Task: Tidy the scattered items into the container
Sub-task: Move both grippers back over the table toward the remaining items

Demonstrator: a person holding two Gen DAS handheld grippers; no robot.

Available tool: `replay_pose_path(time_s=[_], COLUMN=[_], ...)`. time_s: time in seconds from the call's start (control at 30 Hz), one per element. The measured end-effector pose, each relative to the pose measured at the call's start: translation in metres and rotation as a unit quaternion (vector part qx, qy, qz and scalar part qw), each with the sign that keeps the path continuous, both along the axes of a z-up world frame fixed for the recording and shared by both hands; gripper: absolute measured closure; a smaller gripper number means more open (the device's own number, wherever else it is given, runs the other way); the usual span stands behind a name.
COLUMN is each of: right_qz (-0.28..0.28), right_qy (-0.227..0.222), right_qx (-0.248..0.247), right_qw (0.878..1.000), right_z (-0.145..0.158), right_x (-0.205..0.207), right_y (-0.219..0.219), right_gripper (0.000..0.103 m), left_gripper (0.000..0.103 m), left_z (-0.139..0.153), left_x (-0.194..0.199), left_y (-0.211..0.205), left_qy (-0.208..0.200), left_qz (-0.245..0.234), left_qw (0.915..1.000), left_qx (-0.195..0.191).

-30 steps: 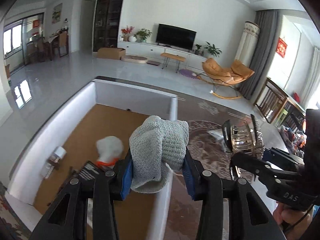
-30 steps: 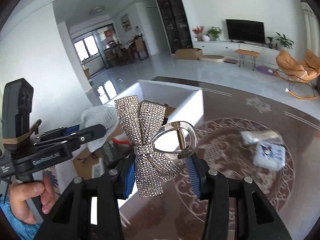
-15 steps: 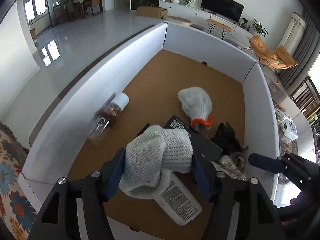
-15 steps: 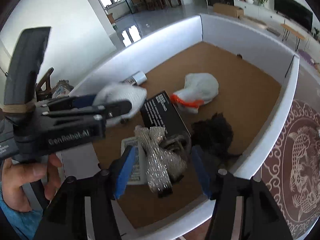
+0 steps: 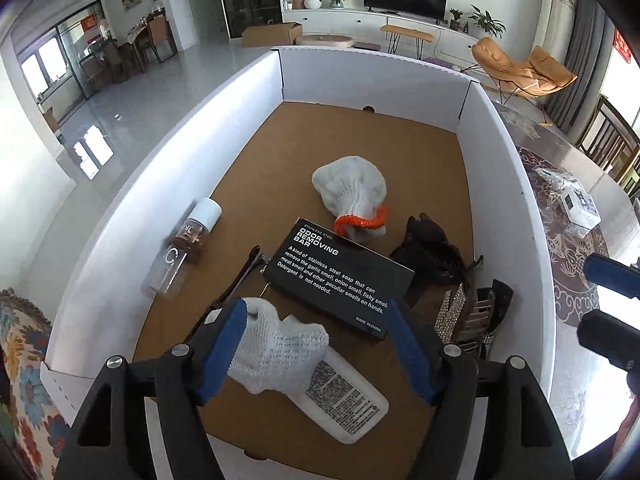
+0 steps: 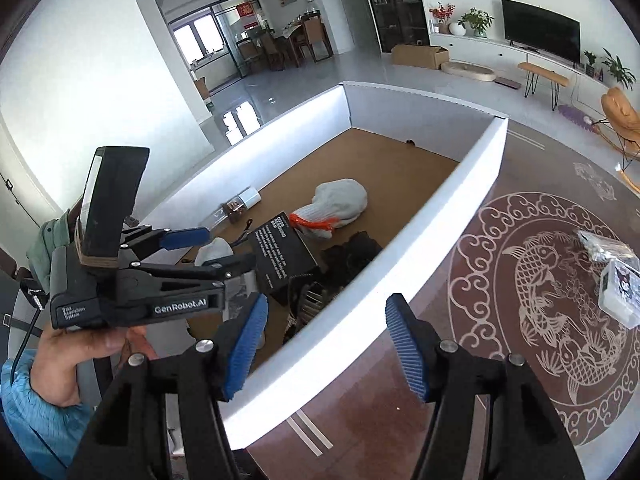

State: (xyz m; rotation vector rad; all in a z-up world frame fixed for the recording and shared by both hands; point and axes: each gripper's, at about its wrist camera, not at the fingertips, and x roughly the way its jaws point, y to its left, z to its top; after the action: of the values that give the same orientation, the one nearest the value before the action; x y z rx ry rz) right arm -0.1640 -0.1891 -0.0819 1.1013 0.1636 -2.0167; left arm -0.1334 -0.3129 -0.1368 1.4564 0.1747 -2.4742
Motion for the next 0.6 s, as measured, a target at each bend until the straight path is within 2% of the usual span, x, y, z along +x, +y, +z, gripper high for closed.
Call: replay_pose_path(time_s=[0.2,0.4,0.47,0.6], right_qz=[-0.032,-0.067,-0.081,-0.121], right_qy=[-0.003,-0.027,-0.027,-0.023], right_qx=[-0.014,-0.034,-0.033,-0.03], right_qw=[0.999,0.997,0.996,0.992], right_z=[0.003,-0.013,-0.022,-0.044], right_x=[0.004,0.01,0.011,0.015], right_y=[0.048,0.088,0.103,0.156], right_gripper=[0.04,0.04,0.04,0.04], left_gripper=[0.032,0.032,0.032,0.031], left_z=[0.003,0.007,0.016,0.057], left_x=[0.01,0.012,0.012,0.019], left_y=[0.0,-0.006,-0.001,0.035], left_qy=[-0.004,-0.004,0.007,0.07], left_qz=[0.002,0.008,0.014,-0.008], left_qw=[1.0,0.9999,0.9997,0.9972], left_qx=[-0.002,-0.005,-0.017,-0.027])
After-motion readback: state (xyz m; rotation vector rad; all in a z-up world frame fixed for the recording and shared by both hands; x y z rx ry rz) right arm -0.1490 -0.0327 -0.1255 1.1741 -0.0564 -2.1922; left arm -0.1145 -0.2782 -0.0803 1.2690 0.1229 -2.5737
